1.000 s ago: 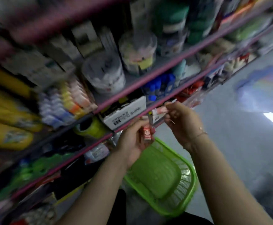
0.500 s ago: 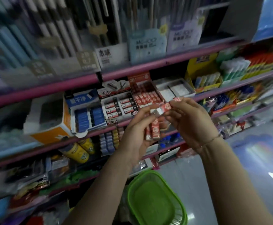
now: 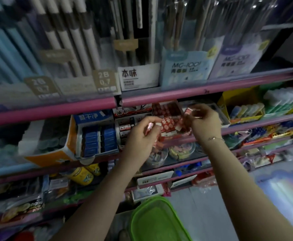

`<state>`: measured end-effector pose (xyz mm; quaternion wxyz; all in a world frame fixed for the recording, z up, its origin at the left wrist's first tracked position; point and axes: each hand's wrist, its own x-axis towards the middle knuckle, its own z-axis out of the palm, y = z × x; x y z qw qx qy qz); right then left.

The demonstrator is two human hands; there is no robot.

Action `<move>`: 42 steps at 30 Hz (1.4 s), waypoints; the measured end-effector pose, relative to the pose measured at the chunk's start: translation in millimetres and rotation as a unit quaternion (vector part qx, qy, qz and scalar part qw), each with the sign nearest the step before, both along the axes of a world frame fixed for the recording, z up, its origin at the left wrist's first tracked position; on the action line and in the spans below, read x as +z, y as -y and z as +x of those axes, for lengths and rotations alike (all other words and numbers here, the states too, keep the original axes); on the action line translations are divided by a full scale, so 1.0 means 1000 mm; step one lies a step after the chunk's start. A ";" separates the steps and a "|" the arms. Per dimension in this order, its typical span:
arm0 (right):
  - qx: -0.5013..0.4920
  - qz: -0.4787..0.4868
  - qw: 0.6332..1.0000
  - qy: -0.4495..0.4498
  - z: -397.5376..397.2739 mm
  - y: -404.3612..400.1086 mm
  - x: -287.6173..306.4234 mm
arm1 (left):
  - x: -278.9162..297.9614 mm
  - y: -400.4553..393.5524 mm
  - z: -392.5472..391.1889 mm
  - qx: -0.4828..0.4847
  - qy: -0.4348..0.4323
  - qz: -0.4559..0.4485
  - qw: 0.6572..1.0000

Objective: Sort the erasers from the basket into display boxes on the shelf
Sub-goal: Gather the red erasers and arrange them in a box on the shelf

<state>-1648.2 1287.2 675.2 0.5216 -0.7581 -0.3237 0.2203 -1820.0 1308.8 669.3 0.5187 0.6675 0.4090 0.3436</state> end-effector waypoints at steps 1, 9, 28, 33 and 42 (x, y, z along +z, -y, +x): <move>0.019 -0.040 0.998 0.043 0.007 -0.009 -0.005 | -0.001 -0.005 0.004 0.000 -0.045 0.041 0.998; 0.168 -0.175 0.940 0.239 0.024 -0.036 -0.017 | -0.009 -0.020 0.036 -0.115 -0.378 0.149 0.906; 0.186 -0.177 0.929 0.268 0.021 -0.033 -0.028 | -0.016 -0.016 0.021 0.000 0.039 -0.239 0.970; 0.131 -0.049 0.988 -0.057 0.000 0.015 -0.019 | -0.010 -0.002 0.028 0.049 0.149 -0.319 0.935; 0.171 -0.021 0.945 -0.278 -0.014 0.059 -0.014 | -0.014 0.023 0.036 -0.002 0.090 -0.333 0.939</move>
